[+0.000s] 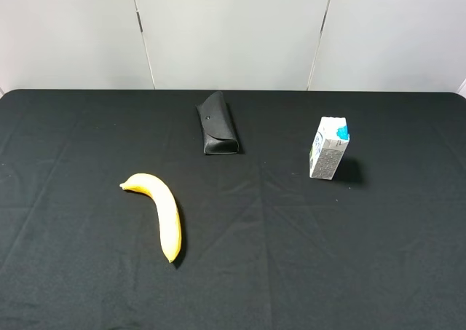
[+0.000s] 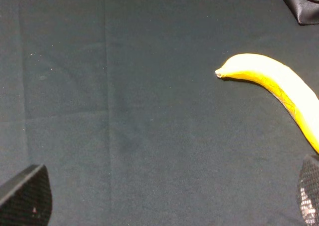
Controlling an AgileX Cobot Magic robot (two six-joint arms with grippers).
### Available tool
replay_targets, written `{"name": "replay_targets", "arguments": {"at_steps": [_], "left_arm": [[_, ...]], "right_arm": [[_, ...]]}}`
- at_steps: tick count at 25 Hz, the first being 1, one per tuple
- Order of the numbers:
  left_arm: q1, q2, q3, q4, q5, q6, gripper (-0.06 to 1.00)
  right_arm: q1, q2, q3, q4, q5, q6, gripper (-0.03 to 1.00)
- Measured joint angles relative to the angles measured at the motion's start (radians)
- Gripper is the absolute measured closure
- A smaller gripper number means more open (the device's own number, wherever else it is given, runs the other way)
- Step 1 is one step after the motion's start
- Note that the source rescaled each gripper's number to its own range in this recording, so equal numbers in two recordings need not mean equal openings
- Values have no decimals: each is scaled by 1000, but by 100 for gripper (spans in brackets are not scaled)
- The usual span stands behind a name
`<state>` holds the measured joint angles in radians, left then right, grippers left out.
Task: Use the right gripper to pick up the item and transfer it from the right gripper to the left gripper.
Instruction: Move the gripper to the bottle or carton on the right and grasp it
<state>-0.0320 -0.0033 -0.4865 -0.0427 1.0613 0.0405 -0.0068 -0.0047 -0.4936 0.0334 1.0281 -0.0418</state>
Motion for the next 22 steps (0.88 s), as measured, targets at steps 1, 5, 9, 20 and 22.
{"name": "replay_targets", "arguments": {"at_steps": [1, 5, 9, 20, 22], "left_arm": [[0, 0, 0, 0, 0, 0, -3], [0, 0, 0, 0, 0, 0, -3], [0, 0, 0, 0, 0, 0, -3], [0, 0, 0, 0, 0, 0, -3], [0, 0, 0, 0, 0, 0, -3]], "right_arm": [[0, 0, 0, 0, 0, 0, -3], [0, 0, 0, 0, 0, 0, -3], [0, 0, 0, 0, 0, 0, -3], [0, 0, 0, 0, 0, 0, -3], [0, 0, 0, 0, 0, 0, -3]]}}
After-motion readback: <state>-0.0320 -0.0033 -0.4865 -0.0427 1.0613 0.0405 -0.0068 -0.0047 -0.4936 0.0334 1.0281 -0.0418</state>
